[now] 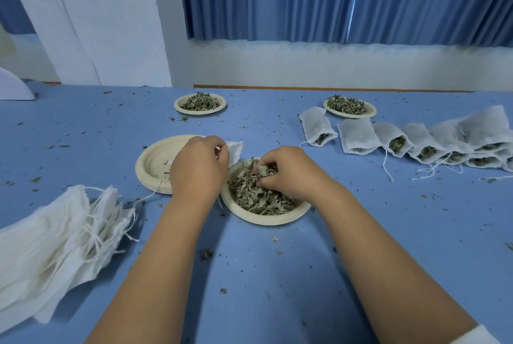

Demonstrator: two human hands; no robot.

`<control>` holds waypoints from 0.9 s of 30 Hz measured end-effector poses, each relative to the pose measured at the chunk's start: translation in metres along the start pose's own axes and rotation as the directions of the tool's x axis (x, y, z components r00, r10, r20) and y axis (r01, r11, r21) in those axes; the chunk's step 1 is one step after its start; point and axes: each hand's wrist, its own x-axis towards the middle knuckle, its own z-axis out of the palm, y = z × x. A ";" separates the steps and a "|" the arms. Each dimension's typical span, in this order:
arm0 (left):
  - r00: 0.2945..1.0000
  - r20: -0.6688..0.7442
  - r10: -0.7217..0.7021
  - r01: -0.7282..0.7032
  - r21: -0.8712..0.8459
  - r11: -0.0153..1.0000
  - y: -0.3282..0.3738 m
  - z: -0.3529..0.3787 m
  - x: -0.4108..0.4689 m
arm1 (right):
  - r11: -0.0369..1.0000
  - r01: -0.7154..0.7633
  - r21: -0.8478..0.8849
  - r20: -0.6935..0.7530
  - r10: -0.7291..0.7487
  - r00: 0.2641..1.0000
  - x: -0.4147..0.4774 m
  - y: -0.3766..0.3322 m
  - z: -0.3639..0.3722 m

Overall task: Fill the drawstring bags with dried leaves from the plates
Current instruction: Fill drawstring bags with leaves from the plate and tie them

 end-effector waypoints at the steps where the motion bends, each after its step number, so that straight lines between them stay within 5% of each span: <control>1: 1.000 -0.007 0.003 -0.003 -0.002 1.000 0.000 0.000 0.000 | 0.999 -0.002 0.053 -0.019 0.003 1.000 0.000 0.001 -0.002; 6: 1.000 -0.014 0.007 -0.008 -0.067 0.998 -0.001 0.002 0.001 | 0.961 0.022 0.275 -0.097 0.005 0.995 0.000 0.006 -0.013; 18: 0.980 0.200 0.006 0.033 -0.190 0.981 -0.003 0.002 0.000 | 0.877 0.021 0.480 -0.119 0.042 0.992 -0.003 0.007 -0.022; 27: 1.000 0.007 -0.026 0.027 -0.187 0.982 -0.003 0.003 0.001 | 0.832 0.107 0.544 -0.248 0.038 0.968 -0.003 -0.001 -0.022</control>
